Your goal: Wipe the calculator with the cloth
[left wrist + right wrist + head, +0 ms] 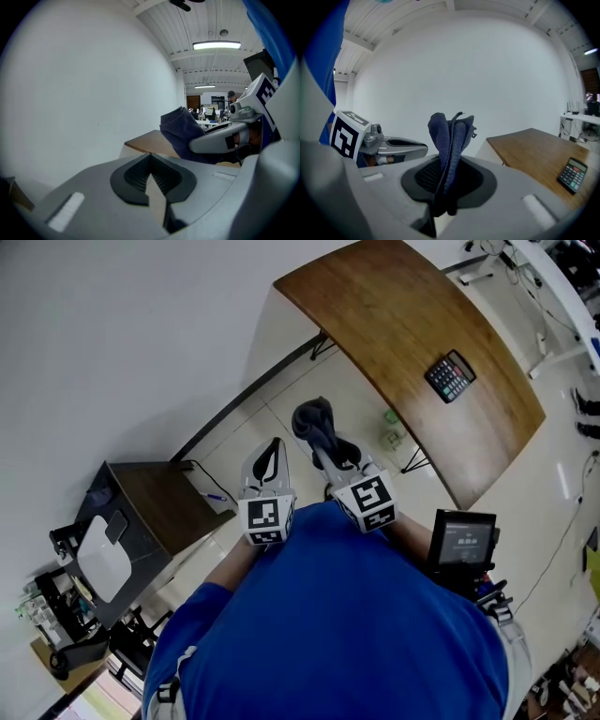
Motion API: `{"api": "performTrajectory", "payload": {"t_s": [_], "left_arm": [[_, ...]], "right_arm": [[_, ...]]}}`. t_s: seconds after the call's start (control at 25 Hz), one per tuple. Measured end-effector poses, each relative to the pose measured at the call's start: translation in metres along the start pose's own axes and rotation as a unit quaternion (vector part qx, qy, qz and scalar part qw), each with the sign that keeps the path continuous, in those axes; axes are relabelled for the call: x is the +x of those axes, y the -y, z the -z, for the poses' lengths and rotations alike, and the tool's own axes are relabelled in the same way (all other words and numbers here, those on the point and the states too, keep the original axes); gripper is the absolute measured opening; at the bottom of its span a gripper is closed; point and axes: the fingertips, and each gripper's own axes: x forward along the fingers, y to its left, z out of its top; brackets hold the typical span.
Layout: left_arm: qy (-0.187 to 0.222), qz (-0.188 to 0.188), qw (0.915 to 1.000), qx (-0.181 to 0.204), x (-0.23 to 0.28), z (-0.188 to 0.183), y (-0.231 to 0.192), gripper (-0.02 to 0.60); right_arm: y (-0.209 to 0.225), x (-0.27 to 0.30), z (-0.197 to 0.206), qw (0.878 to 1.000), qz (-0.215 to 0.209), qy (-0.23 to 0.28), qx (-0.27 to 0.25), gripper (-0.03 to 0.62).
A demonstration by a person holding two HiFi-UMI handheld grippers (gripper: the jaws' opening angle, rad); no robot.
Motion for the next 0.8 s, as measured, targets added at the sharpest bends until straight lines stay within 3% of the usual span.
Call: {"api": "performTrajectory", "payload": {"t_s": [0.28, 0.56, 0.8], "left_arm": [[-0.003, 0.019, 0.9997, 0.012, 0.104, -0.040, 0.022, 0.007], [-0.002, 0.084, 0.9961, 0.029, 0.150, -0.056, 0.047, 0.008], [-0.004, 0.152, 0.9869, 0.054, 0.192, -0.071, 0.075, 0.006]], "right_arm": [[0.099, 0.022, -0.023, 1.000, 0.011, -0.001, 0.015, 0.072], [0.141, 0.017, -0.027, 0.997, 0.071, 0.006, 0.043, 0.072], [0.186, 0.005, -0.028, 0.987, 0.139, 0.018, 0.074, 0.072]]}}
